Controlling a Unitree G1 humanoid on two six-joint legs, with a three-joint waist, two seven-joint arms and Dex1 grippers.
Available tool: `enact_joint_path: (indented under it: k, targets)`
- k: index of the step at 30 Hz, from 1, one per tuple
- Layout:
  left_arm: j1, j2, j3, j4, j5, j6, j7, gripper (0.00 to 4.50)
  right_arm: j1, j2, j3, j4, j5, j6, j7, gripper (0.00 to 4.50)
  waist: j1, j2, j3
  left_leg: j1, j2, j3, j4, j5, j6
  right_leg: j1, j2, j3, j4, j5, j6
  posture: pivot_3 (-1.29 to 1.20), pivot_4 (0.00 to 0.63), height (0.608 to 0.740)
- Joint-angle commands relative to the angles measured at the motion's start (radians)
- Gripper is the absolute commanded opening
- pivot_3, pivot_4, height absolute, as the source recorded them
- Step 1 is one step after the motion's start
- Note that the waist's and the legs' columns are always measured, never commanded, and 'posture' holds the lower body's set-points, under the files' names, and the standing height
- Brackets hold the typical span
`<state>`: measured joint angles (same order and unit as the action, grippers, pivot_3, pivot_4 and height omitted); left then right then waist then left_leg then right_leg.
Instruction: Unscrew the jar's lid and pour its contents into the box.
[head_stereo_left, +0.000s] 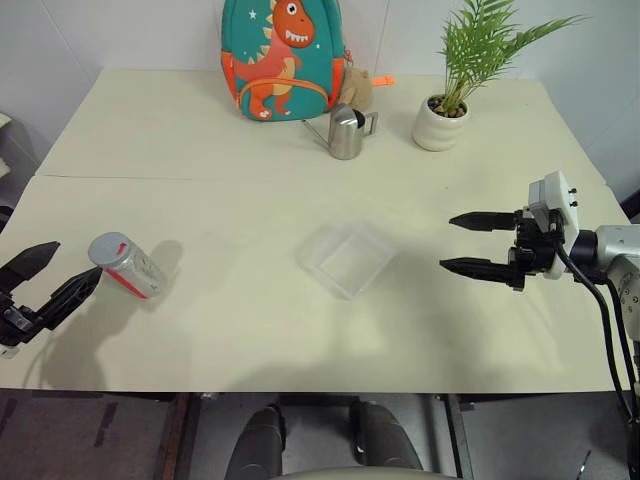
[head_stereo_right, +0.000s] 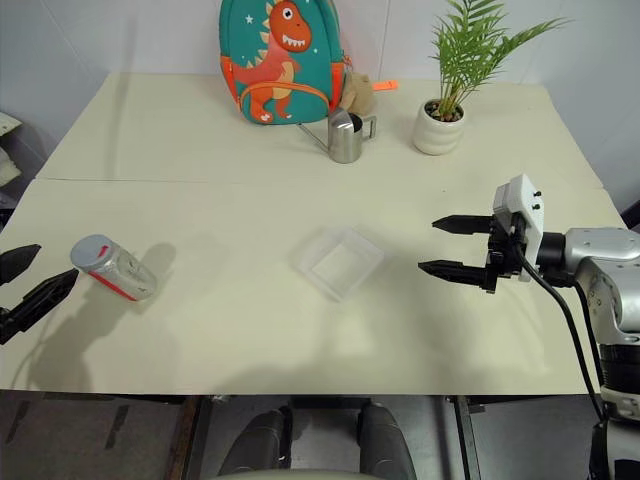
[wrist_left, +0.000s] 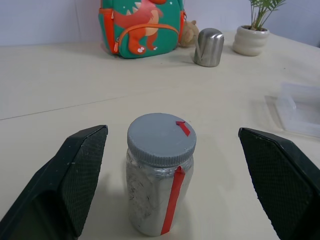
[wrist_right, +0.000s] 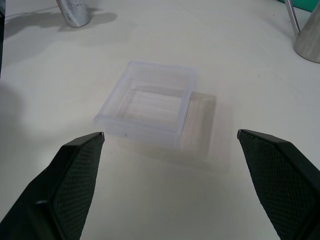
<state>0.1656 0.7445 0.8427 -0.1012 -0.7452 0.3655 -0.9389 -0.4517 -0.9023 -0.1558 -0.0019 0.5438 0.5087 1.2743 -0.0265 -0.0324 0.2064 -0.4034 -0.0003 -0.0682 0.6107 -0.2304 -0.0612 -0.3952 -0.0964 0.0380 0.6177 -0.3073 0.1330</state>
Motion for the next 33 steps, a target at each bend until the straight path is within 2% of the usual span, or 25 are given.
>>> enact_joint_path:
  k: [1, 11, 18, 21, 29, 33]
  targets:
    - [-0.020, 0.002, 0.009, 0.007, -0.004, -0.038, 0.000, 4.46, -0.021, -0.016, -0.029, -0.027, 0.026, 0.005, 0.003, 4.50, 0.000, 0.000, 0.000, 0.000, 0.000, 0.000, 0.000, 0.000, 0.000, 0.000, 0.000, 0.000, 0.000, 0.000, 0.000, 0.00, 0.150, 0.740]
    - [0.022, -0.079, 0.017, -0.104, -0.018, -0.056, 0.065, 4.46, -0.090, 0.012, 0.026, -0.016, 0.036, 0.019, 0.026, 4.50, -0.001, 0.000, 0.000, 0.000, 0.001, 0.001, 0.000, 0.000, 0.000, 0.000, 0.001, 0.001, 0.000, 0.001, 0.002, 0.00, 0.150, 0.740]
    - [0.142, -0.259, 0.050, -0.344, -0.030, -0.089, 0.242, 4.46, -0.192, 0.067, 0.115, 0.049, 0.036, 0.010, 0.117, 4.50, 0.000, 0.000, 0.000, 0.000, 0.000, 0.002, 0.001, -0.001, 0.000, 0.000, 0.000, 0.003, -0.001, 0.003, 0.005, 0.00, 0.150, 0.740]
    - [0.210, -0.324, 0.046, -0.454, -0.040, -0.047, 0.359, 4.46, -0.241, 0.095, 0.145, 0.087, 0.023, 0.003, 0.135, 4.50, 0.000, 0.000, 0.000, 0.000, 0.000, 0.003, 0.002, -0.002, -0.001, 0.000, 0.000, 0.003, -0.001, 0.003, 0.005, 0.00, 0.150, 0.740]
    - [0.261, -0.442, -0.008, -0.503, 0.021, -0.092, 0.517, 4.46, -0.331, 0.143, 0.193, 0.197, -0.005, -0.032, 0.201, 4.50, 0.003, 0.000, 0.000, 0.001, 0.000, 0.003, 0.004, -0.001, 0.000, 0.002, 0.001, 0.003, -0.002, 0.001, -0.001, 0.00, 0.150, 0.740]
    - [0.228, -0.481, -0.055, -0.472, 0.087, -0.146, 0.572, 4.46, -0.342, 0.175, 0.178, 0.219, 0.015, -0.041, 0.222, 4.50, 0.002, 0.000, 0.000, 0.001, -0.001, 0.003, 0.004, -0.001, 0.000, 0.003, 0.001, 0.004, -0.005, 0.002, -0.002, 0.00, 0.150, 0.740]
